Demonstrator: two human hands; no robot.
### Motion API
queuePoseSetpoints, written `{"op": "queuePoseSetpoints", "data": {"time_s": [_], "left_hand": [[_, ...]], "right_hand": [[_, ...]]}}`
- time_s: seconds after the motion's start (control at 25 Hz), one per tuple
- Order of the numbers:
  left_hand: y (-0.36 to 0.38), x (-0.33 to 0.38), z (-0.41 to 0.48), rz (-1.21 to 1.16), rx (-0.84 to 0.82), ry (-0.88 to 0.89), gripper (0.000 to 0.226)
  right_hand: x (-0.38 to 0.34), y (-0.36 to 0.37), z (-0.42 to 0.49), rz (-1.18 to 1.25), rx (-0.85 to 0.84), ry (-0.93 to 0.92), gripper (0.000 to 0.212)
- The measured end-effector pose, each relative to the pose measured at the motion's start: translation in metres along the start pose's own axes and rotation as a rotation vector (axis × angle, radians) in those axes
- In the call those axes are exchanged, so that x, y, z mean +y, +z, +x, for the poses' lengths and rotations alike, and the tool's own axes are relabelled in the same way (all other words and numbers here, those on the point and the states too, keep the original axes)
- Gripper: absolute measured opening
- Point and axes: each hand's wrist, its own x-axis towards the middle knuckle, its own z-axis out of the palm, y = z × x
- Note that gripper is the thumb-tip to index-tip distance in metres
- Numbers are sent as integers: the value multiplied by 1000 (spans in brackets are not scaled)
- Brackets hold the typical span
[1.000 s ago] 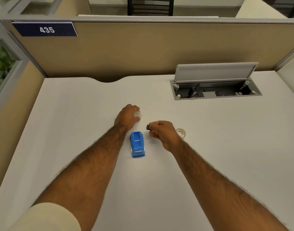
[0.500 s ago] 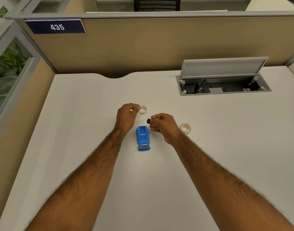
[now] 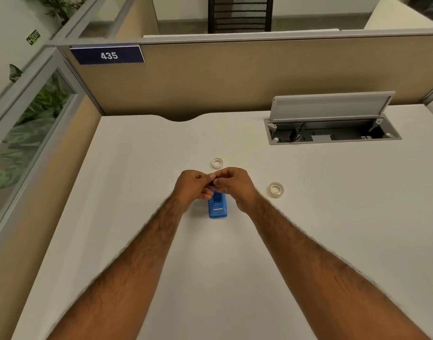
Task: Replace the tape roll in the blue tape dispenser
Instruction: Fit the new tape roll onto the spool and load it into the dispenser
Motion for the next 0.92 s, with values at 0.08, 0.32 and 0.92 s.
{"op": "queuePoseSetpoints", "data": {"time_s": [0.08,0.32,0.92], "left_hand": [[-1,-2,0,-63,-21,-6,27],[-2,-5,2,-186,69,13,19],[-7,-9,-2,-174,49,33,22]], "right_hand": [[0,1,-1,-85,16,1,21],[8,-53,5,-539,324,-157,22],[44,-86,0,-1022,404,77,30]]}}
